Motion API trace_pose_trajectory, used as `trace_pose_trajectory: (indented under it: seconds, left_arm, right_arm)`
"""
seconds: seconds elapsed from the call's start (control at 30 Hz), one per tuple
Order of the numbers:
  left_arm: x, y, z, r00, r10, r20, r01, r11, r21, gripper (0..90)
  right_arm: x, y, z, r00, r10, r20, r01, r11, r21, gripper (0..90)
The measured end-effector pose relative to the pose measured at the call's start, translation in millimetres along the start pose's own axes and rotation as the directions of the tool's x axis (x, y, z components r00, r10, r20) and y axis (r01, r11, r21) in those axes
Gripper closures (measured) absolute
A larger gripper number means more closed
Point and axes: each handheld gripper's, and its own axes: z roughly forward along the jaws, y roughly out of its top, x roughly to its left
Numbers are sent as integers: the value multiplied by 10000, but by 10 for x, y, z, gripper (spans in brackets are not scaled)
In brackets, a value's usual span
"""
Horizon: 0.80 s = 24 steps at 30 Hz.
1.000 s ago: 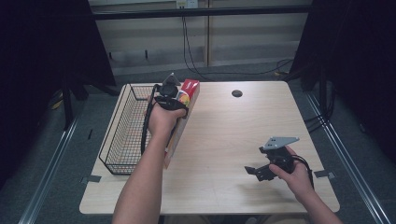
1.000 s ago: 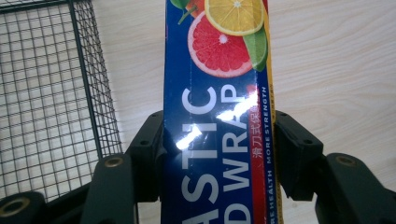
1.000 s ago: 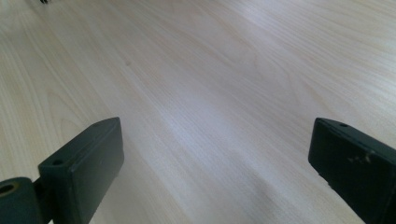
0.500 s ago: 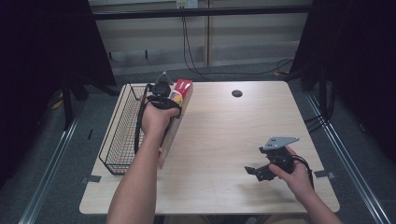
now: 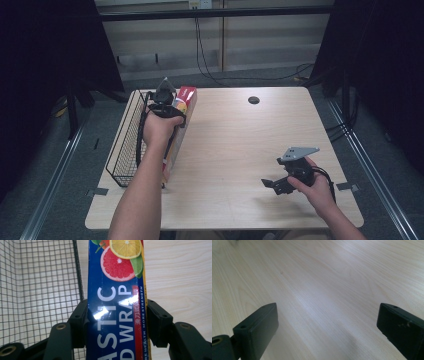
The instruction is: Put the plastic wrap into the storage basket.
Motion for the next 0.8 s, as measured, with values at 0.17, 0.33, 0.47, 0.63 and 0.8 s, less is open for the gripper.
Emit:
trace_pose_trajectory:
  seconds: [0.17,0.33,0.47,0.63,0.8]
  left_arm:
    - [71,-30,-19,9997,-253,-52,253,9997,-41,441]
    - [124,-51,-31,9992,-397,-110,397,9992,-42,441]
    - [170,-64,-44,9990,-425,-160,424,9991,-90,442]
    - [225,-82,-64,9980,-592,-231,590,9982,-97,441]
    - [286,-108,-67,9972,-690,-289,687,9976,-118,441]
  right_arm:
    - [7,0,7,10000,-37,-70,37,10000,30,34]
    - [8,0,9,10000,-32,-78,32,10000,36,34]
    - [8,-2,8,10000,-1,-79,2,10000,39,34]
    - [9,-2,8,10000,-4,-73,4,10000,47,34]
    - [12,-2,11,10000,-56,-32,56,10000,23,34]
